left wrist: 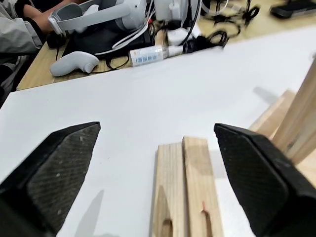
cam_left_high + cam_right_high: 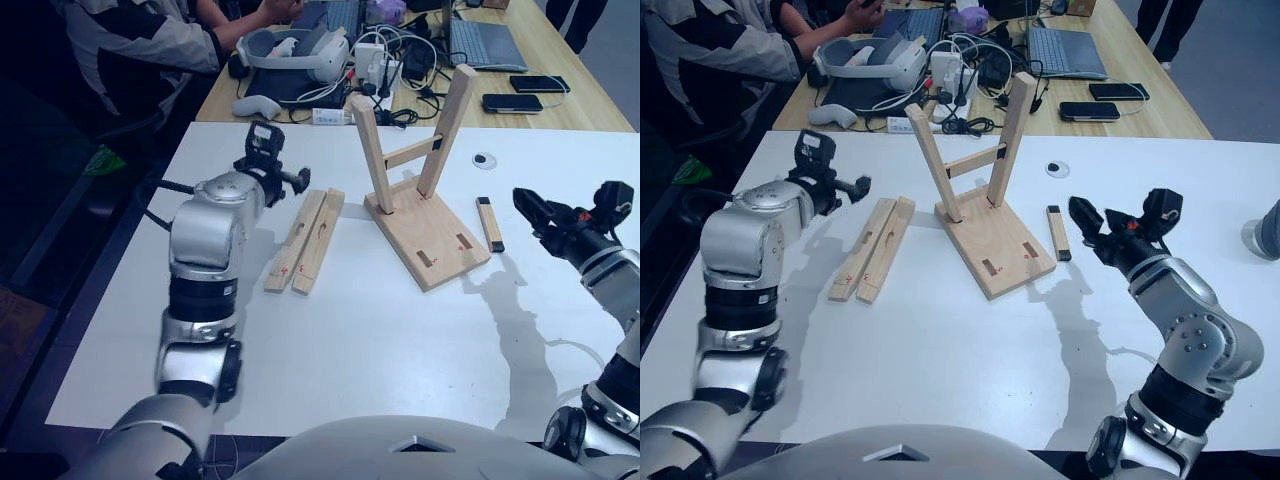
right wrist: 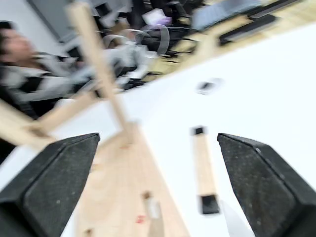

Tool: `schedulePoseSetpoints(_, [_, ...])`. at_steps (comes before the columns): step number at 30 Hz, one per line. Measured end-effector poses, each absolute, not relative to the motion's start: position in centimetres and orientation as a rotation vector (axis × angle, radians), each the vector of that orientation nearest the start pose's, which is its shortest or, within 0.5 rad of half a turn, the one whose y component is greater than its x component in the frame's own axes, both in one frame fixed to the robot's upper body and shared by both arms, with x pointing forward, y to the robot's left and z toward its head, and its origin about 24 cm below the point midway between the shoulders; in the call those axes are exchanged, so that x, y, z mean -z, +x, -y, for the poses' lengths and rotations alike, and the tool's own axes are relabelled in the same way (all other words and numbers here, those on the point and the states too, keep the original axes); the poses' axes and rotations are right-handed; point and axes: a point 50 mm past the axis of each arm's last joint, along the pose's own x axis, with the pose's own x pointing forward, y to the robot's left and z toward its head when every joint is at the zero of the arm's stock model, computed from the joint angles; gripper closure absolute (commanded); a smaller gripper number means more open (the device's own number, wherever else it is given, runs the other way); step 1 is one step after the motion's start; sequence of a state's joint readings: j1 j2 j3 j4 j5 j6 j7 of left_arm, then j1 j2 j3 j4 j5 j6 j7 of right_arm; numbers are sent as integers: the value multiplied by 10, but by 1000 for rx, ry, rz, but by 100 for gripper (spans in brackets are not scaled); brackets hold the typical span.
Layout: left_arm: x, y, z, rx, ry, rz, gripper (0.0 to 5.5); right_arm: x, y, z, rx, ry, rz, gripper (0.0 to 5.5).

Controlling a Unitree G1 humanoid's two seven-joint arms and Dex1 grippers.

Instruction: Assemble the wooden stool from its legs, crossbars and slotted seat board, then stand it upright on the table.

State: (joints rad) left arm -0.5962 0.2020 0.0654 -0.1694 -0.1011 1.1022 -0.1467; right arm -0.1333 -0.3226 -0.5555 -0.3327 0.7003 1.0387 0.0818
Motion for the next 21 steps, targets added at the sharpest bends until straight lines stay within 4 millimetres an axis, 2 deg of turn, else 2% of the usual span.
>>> schedulePoseSetpoints(2, [-156, 324, -132, 201, -11, -303, 121, -85, 239, 266, 65, 388, -425, 105])
schedulePoseSetpoints(5, [-159, 323, -123, 193, -47, -273, 121, -69, 240, 264, 63, 373, -498, 105])
schedulePoseSetpoints(9, [-160, 324, -122, 187, -52, -261, 121, -60, 249, 260, 18, 348, -523, 105])
schedulePoseSetpoints(15, [-164, 326, -119, 197, -48, -248, 121, -47, 266, 262, -40, 164, -663, 105])
schedulePoseSetpoints(21, [-163, 327, -120, 194, -47, -253, 121, -40, 278, 273, -33, 162, -706, 105])
